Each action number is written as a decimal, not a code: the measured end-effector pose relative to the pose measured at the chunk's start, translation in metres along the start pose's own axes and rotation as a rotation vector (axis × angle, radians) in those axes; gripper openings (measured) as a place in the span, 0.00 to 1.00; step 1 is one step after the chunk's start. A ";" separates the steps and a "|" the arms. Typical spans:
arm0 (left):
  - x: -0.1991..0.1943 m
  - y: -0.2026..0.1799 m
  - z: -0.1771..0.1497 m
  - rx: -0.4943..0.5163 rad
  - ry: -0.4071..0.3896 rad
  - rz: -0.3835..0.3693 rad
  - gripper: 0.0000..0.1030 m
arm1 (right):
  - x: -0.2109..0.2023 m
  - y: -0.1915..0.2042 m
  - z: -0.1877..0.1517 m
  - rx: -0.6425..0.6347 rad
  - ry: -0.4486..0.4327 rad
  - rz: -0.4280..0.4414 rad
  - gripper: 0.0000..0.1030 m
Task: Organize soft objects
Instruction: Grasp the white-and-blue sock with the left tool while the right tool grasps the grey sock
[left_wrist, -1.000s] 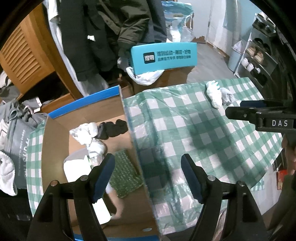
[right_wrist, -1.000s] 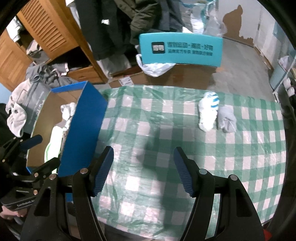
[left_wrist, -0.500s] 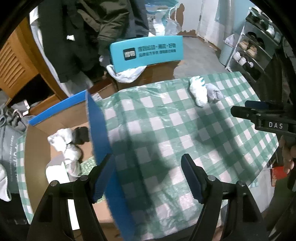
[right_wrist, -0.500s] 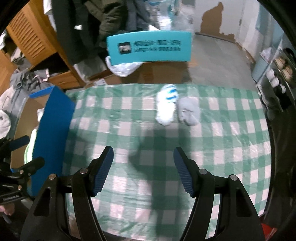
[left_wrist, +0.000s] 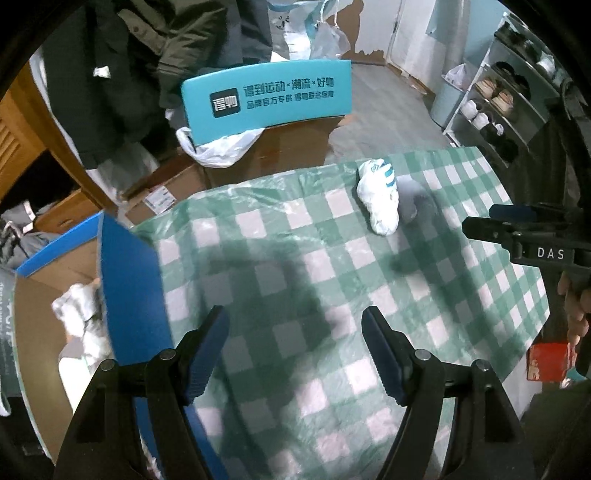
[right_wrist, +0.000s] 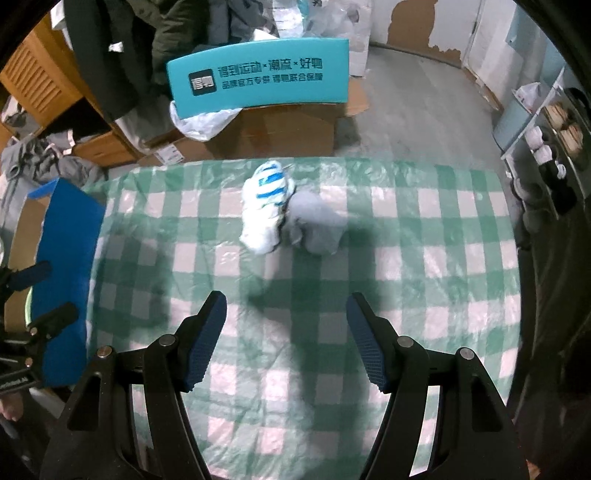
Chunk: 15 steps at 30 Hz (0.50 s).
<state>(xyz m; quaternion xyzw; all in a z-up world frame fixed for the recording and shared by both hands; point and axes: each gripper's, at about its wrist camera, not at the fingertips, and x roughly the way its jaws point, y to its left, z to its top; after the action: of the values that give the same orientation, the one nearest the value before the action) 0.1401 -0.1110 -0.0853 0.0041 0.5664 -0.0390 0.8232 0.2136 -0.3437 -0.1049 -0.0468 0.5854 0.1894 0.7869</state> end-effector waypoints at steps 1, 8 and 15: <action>0.005 -0.001 0.005 -0.001 0.004 -0.004 0.74 | 0.003 -0.003 0.005 0.004 0.003 0.002 0.66; 0.040 -0.003 0.037 -0.038 0.021 -0.023 0.76 | 0.032 -0.015 0.033 -0.002 0.029 0.017 0.66; 0.066 -0.007 0.066 -0.063 0.014 -0.056 0.76 | 0.063 -0.023 0.048 0.009 0.059 0.006 0.66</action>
<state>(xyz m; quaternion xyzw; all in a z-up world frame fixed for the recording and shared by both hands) 0.2244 -0.1250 -0.1226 -0.0373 0.5730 -0.0443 0.8175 0.2804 -0.3353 -0.1522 -0.0473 0.6095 0.1877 0.7688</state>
